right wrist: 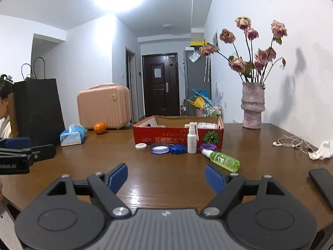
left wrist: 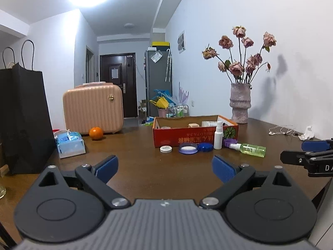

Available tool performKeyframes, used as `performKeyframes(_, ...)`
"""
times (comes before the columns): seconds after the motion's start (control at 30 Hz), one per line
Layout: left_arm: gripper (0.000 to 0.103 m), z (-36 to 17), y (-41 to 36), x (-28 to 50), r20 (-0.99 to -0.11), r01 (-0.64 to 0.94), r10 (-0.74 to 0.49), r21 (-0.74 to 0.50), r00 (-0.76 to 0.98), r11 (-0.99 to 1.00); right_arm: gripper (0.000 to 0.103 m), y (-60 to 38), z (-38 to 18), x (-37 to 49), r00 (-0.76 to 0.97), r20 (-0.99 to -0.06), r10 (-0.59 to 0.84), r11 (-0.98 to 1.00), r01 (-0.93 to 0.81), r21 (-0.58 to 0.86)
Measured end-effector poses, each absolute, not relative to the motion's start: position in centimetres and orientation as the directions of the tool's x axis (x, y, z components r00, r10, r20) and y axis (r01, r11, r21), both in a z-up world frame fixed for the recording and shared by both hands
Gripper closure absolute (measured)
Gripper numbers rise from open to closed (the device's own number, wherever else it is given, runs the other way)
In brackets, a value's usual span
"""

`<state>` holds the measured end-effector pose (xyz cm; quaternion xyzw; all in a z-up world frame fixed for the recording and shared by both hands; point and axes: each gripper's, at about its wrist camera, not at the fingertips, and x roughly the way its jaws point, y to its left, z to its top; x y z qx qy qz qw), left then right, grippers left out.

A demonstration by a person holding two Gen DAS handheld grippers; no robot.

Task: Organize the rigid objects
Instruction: 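Grasp the white labeled lid with the left tool while the right tool grasps the blue ridged cap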

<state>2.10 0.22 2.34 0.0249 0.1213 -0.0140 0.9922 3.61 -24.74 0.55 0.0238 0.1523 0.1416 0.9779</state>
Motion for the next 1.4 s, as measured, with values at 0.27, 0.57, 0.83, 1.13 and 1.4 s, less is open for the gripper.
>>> performKeyframes(0.27,0.005,1.0,0.5,5.8,-0.308,0.042,-0.034,0.019,0.951,0.999,0.024,-24.8,-0.3,7.3,0.906,-0.335,0.258,0.966,-0.241,0.093)
performKeyframes(0.57,0.016,0.1,-0.3,15.1,-0.407,0.098,-0.085,0.01,0.91,0.995,0.038,-25.2,-1.7,15.7,0.869,-0.427,0.251,0.968,-0.229,0.102)
performKeyframes(0.83,0.032,-0.6,1.2,26.2,-0.505,0.124,-0.121,-0.028,0.854,0.992,0.045,-23.7,-2.2,25.4,0.823,-0.482,0.301,0.952,-0.285,0.109)
performKeyframes(1.13,0.043,-3.7,1.9,38.8,-0.637,0.153,-0.147,-0.046,0.757,0.987,0.055,-18.7,-4.5,35.8,0.763,-0.58,0.286,0.946,-0.322,0.042)
performKeyframes(1.4,0.061,-5.8,1.5,42.1,-0.645,0.201,-0.146,0.013,0.75,0.98,0.056,-17.8,-5.7,39.3,0.754,-0.602,0.263,0.952,-0.303,0.036)
